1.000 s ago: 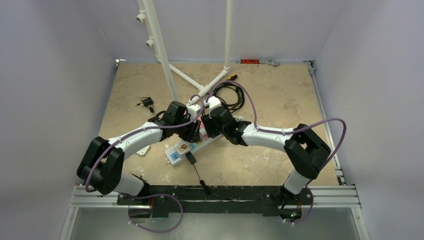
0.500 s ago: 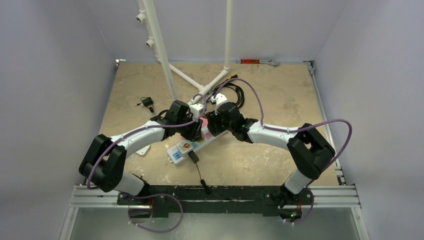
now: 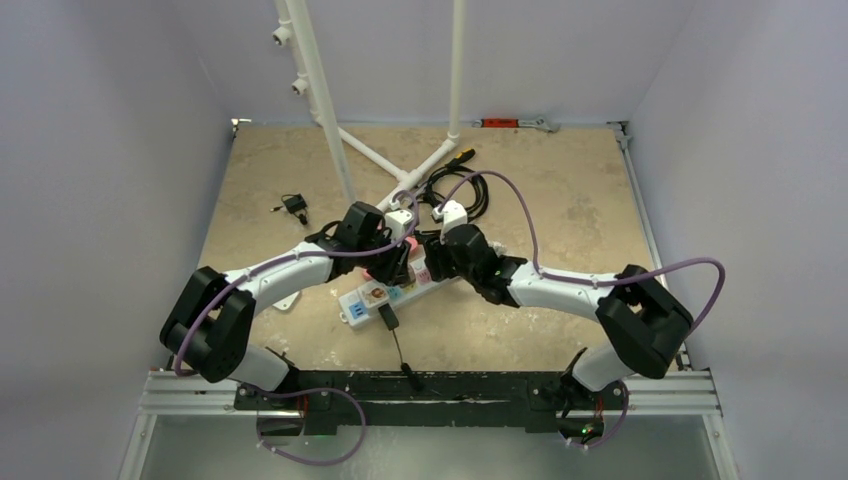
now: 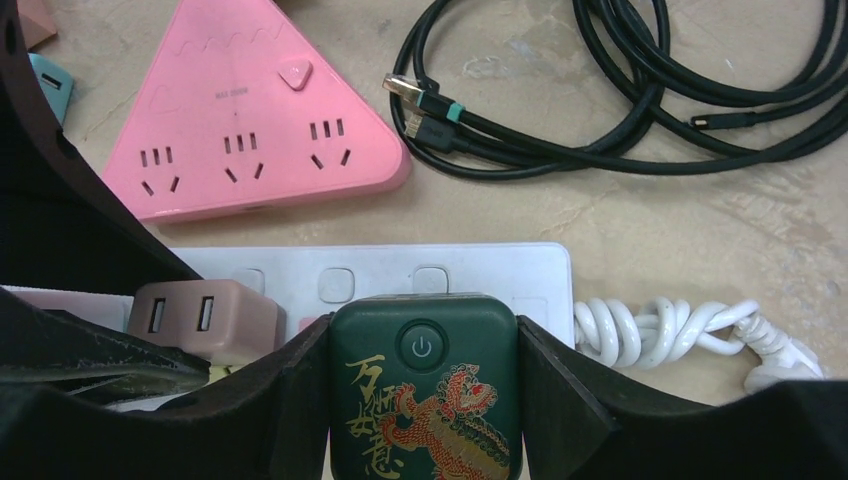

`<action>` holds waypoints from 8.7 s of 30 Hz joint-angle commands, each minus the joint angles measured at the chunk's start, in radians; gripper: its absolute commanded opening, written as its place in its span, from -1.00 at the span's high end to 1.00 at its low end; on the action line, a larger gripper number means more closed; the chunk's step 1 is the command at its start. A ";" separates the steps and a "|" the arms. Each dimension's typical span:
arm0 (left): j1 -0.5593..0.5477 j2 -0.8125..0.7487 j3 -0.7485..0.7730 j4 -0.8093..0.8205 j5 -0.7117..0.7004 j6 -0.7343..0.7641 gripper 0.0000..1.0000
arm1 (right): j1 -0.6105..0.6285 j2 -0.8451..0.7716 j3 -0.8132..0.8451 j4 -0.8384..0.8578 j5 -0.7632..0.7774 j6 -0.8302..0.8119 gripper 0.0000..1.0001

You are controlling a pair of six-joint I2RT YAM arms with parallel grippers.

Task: Pull the plug off the socket
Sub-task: Remove the plug from the socket.

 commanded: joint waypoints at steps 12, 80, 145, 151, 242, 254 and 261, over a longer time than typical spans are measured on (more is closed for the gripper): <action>0.010 0.024 0.010 -0.053 -0.021 0.007 1.00 | 0.157 -0.007 0.020 0.063 0.236 0.060 1.00; -0.059 0.035 0.027 -0.115 -0.162 0.031 1.00 | 0.012 -0.089 -0.093 0.168 0.125 0.100 1.00; -0.360 0.269 0.133 -0.115 -0.380 0.042 1.00 | -0.018 -0.283 -0.156 0.076 0.300 0.131 1.00; -0.375 0.279 0.149 -0.095 -0.383 0.023 1.00 | 0.033 -0.349 -0.211 0.076 0.414 0.154 1.00; -0.360 0.400 0.251 0.009 -0.385 -0.156 1.00 | -0.213 -0.673 -0.195 -0.231 0.479 0.327 1.00; -0.378 0.464 0.365 0.073 -0.305 -0.148 0.05 | -0.270 -0.799 -0.230 -0.262 0.312 0.303 1.00; -0.378 0.313 0.367 0.064 -0.316 -0.113 -0.95 | -0.268 -0.884 -0.210 -0.332 0.219 0.295 1.00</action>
